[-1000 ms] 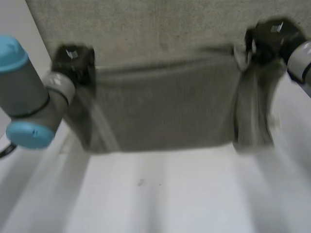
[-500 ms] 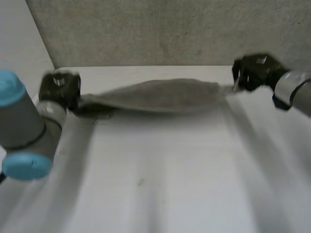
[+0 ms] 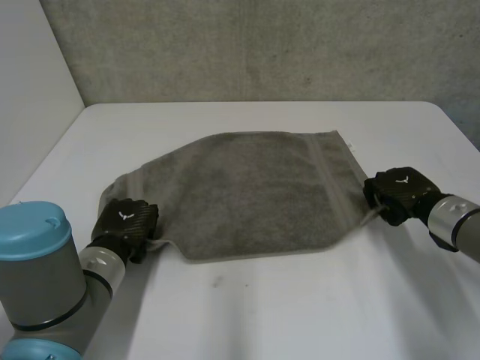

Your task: Fold the towel.

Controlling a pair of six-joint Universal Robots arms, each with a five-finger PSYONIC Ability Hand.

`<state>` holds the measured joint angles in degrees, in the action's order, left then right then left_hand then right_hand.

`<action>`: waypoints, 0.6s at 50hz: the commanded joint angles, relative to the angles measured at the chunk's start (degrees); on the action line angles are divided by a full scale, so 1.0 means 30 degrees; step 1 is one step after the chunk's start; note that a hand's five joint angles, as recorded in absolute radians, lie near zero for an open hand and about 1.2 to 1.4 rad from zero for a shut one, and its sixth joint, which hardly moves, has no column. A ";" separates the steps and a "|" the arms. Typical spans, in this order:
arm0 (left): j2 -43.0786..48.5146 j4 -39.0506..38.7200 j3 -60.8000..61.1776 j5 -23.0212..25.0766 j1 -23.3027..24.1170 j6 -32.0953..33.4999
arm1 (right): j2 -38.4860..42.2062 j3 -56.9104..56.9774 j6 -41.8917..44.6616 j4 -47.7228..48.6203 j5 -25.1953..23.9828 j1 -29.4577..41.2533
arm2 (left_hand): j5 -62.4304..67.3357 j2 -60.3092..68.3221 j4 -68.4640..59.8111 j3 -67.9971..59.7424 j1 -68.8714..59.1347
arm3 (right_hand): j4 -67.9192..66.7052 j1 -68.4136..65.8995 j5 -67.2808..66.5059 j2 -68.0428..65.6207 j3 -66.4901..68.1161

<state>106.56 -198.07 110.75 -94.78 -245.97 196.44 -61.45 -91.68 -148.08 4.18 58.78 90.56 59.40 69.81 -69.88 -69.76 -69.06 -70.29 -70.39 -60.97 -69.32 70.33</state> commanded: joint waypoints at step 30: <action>0.0018 -0.0481 -0.0120 0.0069 -0.0685 -0.0117 | -0.0023 -0.4012 0.5912 0.3908 -0.2073 -0.0188 | 0.3534 0.3398 -0.3375 -0.3415 -0.3645 | 1.1715 1.1747 1.1941 1.1390 -1.1727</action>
<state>106.61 -199.51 110.26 -94.58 -248.00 196.08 -61.38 -103.62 -132.18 15.90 52.49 90.40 59.40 69.81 -69.88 -69.76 -69.06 -36.31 -36.76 -24.96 -38.68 37.64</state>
